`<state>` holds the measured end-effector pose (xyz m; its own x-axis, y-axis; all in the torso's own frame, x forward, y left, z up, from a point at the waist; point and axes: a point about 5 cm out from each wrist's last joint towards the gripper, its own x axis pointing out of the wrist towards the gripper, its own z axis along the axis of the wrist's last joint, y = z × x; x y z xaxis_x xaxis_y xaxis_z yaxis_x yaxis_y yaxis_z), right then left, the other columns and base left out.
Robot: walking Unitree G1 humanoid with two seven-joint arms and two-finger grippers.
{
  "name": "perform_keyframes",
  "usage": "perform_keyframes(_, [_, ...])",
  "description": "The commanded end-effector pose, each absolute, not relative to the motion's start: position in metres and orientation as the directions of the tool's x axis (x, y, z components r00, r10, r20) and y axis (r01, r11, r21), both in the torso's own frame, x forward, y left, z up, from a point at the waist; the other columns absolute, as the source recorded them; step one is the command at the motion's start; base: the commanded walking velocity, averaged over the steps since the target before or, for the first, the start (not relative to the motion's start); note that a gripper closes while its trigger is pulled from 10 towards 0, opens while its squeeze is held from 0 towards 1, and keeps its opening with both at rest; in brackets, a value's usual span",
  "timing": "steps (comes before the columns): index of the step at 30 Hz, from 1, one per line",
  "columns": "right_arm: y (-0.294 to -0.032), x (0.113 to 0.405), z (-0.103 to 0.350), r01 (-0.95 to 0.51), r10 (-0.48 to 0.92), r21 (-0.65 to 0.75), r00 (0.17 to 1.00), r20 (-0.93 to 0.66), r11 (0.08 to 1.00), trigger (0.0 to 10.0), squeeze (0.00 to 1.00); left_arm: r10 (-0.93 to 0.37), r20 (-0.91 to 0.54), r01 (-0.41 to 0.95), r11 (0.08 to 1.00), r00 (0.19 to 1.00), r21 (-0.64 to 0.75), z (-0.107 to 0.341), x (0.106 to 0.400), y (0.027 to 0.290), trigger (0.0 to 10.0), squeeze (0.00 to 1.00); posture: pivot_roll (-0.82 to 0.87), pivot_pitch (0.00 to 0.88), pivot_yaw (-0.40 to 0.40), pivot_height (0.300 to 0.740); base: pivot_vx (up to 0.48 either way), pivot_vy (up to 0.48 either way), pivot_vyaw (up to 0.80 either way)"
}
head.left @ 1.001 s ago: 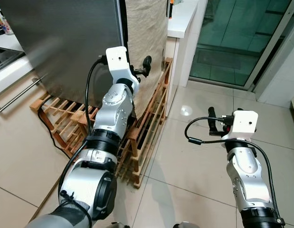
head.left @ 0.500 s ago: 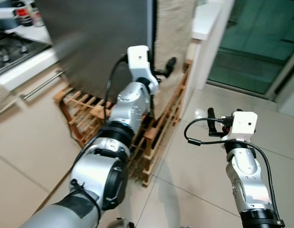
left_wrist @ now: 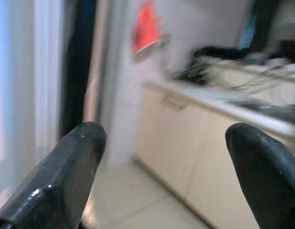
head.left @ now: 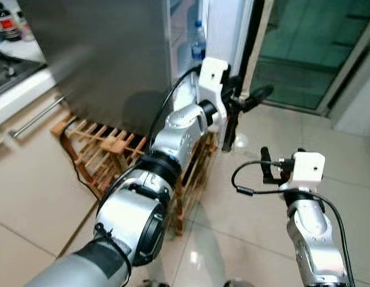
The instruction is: Restocking fridge
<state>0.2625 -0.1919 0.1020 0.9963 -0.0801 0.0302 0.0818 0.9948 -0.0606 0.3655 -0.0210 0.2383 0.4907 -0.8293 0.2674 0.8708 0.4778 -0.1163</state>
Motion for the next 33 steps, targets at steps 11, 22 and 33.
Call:
perform_keyframes(11, [-0.192, 0.282, 0.108, 0.062, -0.061, -0.051, 0.998, 0.028, 0.997, 10.0, 1.0, -0.652, 0.364, 0.747, 0.6, 0.665, -0.287, 0.21, 0.344, 0.056, 10.0, 0.0, -0.18, 0.0, 0.038, 0.74, 0.0, 0.0, 0.0])
perform_keyframes(22, [-0.171, 0.31, 0.113, -0.054, 0.055, -0.02, 0.998, 0.024, 0.998, 10.0, 1.0, 0.106, 0.065, -0.093, 0.979, 0.992, -0.179, 0.138, 0.306, 0.217, 10.0, 0.0, -0.06, 0.0, -0.009, 0.74, 0.0, 0.0, 0.47])
perform_keyframes(33, [-0.145, 0.318, 0.106, -0.149, 0.154, 0.15, 0.988, -0.019, 0.977, 10.0, 1.0, 0.148, -0.001, -0.147, 0.982, 0.989, -0.115, 0.13, 0.303, 0.198, 10.0, 0.0, -0.05, 0.0, -0.008, 0.74, 0.0, 0.0, 0.66])
